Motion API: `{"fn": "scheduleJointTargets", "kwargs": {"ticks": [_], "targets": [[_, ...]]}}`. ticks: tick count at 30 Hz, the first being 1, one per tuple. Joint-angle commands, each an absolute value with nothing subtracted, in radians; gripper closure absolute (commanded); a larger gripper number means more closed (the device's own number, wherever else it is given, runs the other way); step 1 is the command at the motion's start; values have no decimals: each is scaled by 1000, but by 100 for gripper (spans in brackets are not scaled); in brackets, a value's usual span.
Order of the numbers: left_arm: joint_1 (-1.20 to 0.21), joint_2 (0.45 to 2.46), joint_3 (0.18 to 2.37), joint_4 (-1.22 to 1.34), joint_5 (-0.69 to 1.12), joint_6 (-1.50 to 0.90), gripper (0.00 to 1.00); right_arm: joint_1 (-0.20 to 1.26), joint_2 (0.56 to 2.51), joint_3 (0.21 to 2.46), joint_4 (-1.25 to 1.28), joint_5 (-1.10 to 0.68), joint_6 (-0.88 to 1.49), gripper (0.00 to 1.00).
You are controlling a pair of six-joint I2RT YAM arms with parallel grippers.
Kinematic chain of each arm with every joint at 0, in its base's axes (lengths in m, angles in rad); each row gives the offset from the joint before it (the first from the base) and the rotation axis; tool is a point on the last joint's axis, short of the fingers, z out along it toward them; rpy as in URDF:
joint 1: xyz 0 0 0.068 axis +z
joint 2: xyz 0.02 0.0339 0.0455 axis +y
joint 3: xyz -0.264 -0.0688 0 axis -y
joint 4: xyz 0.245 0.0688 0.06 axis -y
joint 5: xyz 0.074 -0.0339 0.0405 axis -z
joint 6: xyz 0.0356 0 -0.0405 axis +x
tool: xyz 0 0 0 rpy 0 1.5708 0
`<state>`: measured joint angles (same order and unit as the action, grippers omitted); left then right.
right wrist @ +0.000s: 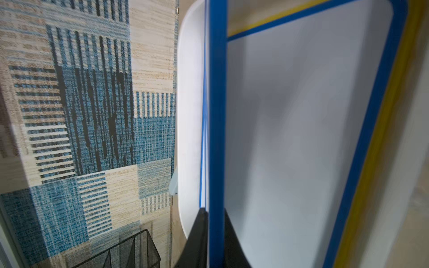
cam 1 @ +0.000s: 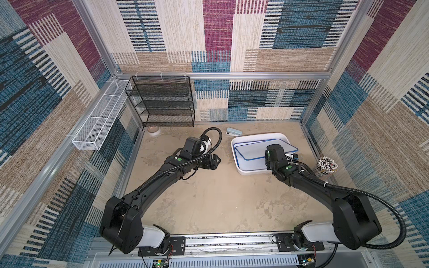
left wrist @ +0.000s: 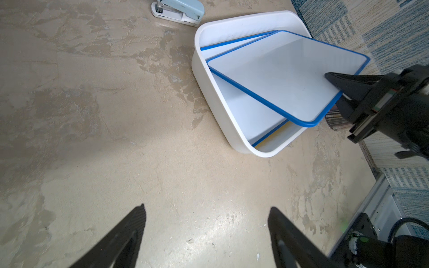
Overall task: Put the whiteboard into the storage box
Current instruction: Place the whiteboard in the storage box.
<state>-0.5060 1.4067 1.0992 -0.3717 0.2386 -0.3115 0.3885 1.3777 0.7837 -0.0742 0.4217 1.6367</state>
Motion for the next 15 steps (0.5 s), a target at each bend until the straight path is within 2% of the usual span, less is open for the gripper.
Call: {"fn": "scheduleJointTargets", "kwargs": {"ticks": [1, 3, 5, 9, 15], "targets": [[-506, 1413, 1113, -379, 233, -293, 15, 388, 1388, 775, -51, 380, 1586, 77], [-506, 1417, 1116, -384, 235, -295, 15, 388, 1391, 767, -57, 360, 1574, 68], [-506, 1423, 1120, -388, 233, -294, 15, 387, 1393, 763, -64, 338, 1554, 53], [-506, 1427, 1124, -392, 233, -294, 14, 385, 1413, 782, -97, 292, 1504, 37], [-506, 1440, 1138, -414, 230, -291, 14, 368, 1482, 858, -161, 199, 1380, 9]]}}
